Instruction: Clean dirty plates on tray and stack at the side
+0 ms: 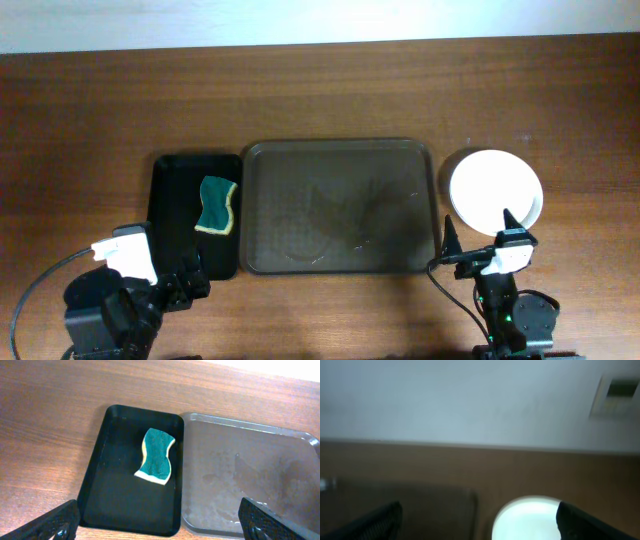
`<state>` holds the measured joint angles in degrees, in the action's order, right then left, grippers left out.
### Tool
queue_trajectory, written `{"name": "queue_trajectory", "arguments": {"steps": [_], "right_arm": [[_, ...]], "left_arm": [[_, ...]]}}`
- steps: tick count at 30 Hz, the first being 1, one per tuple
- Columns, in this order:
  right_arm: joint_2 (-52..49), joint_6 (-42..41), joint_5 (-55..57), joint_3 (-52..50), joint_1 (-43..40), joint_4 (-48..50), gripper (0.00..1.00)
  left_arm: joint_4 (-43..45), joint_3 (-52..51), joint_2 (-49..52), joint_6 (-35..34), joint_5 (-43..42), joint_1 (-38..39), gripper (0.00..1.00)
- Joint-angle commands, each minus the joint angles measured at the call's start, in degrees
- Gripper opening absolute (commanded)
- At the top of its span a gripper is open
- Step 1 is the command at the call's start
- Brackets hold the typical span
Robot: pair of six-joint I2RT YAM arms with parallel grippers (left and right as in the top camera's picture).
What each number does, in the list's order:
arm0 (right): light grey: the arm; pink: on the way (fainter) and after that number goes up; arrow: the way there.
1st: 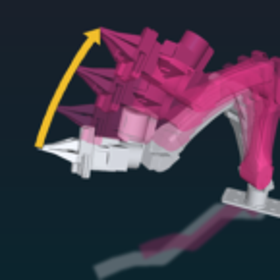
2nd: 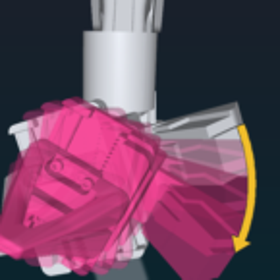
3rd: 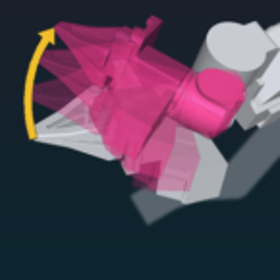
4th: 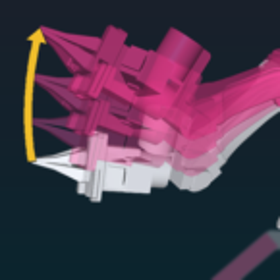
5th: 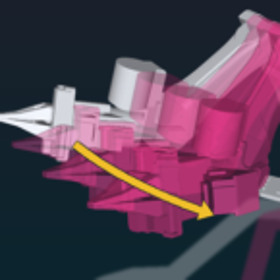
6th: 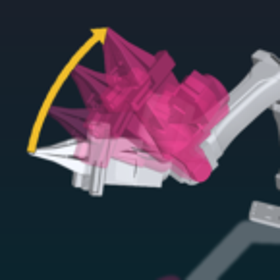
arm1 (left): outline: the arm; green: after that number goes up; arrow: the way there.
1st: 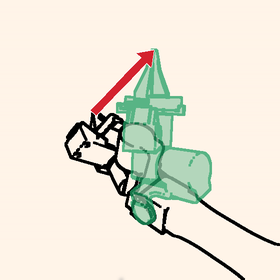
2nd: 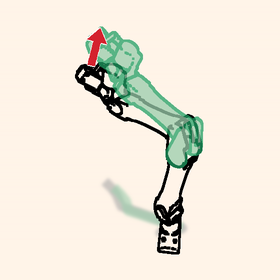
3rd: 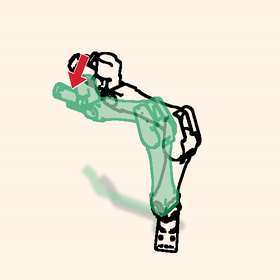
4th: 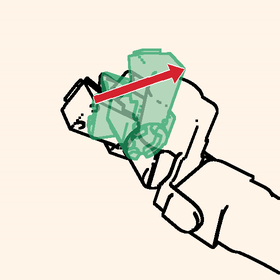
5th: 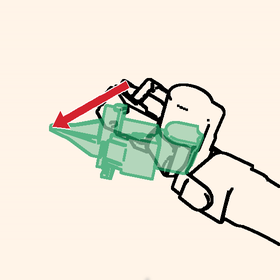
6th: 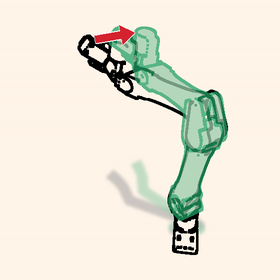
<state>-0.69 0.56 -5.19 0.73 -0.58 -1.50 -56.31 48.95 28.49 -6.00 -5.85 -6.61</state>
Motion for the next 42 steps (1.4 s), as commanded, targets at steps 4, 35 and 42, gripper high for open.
{"name": "queue_trajectory", "arguments": {"steps": [4, 35, 42], "right_arm": [[0.5, 1.6, 0.3, -0.4, 0.6, -2.6, 0.99], [0.5, 1.6, 0.3, -0.4, 0.6, -2.6, 0.99], [0.5, 1.6, 0.3, -0.4, 0.6, -2.6, 0.99]], "left_arm": [[0.1, -0.2, -0.3, 0.9, -0.6, -0.2, 0.99], [21.2, -25.0, -23.9, 6.0, 1.8, -0.1, 0.99], [61.5, -46.9, -28.2, 4.2, 0.0, 2.6, 0.99]]}}
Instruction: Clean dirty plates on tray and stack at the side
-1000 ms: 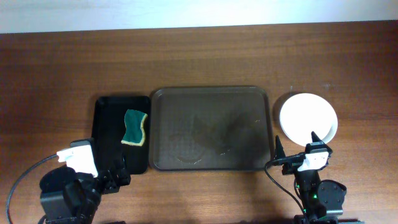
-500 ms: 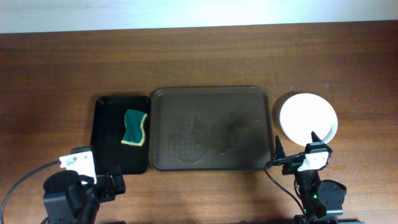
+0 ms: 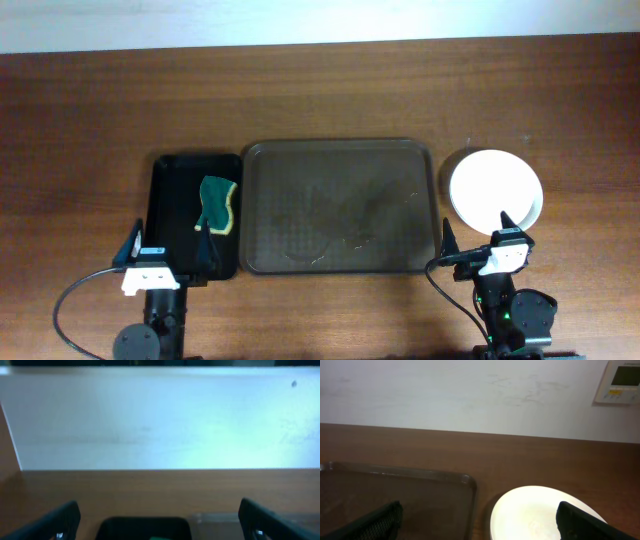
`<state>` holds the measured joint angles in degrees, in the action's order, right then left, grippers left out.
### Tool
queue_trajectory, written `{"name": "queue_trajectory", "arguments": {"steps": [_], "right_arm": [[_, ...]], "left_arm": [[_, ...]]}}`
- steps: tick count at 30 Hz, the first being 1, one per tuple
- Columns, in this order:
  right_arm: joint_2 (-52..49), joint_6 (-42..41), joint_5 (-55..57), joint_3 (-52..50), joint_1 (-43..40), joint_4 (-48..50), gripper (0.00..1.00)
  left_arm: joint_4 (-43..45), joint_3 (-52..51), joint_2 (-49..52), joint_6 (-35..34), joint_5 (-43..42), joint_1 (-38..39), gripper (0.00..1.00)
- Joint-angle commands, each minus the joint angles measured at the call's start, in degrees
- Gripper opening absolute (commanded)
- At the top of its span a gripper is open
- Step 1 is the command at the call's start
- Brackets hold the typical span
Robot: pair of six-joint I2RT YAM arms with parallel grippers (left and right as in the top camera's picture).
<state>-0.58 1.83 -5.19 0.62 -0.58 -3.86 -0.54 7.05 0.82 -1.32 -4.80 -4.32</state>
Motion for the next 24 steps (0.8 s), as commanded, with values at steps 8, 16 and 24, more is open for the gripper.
{"name": "queue_trajectory", "arguments": {"steps": [8, 16, 24], "right_arm": [[0.4, 0.3, 0.3, -0.3, 0.6, -0.3, 0.99], [0.4, 0.3, 0.3, -0.3, 0.6, -0.3, 0.99], [0.4, 0.3, 0.3, -0.3, 0.6, -0.3, 0.99]], "left_arm": [[-3.6, -6.5, -0.5, -0.5, -1.6, 0.4, 1.0], [-3.6, -6.5, -0.5, -0.5, -1.6, 0.4, 0.99], [-3.6, -6.5, -0.5, -0.5, -1.6, 0.4, 1.0]]}}
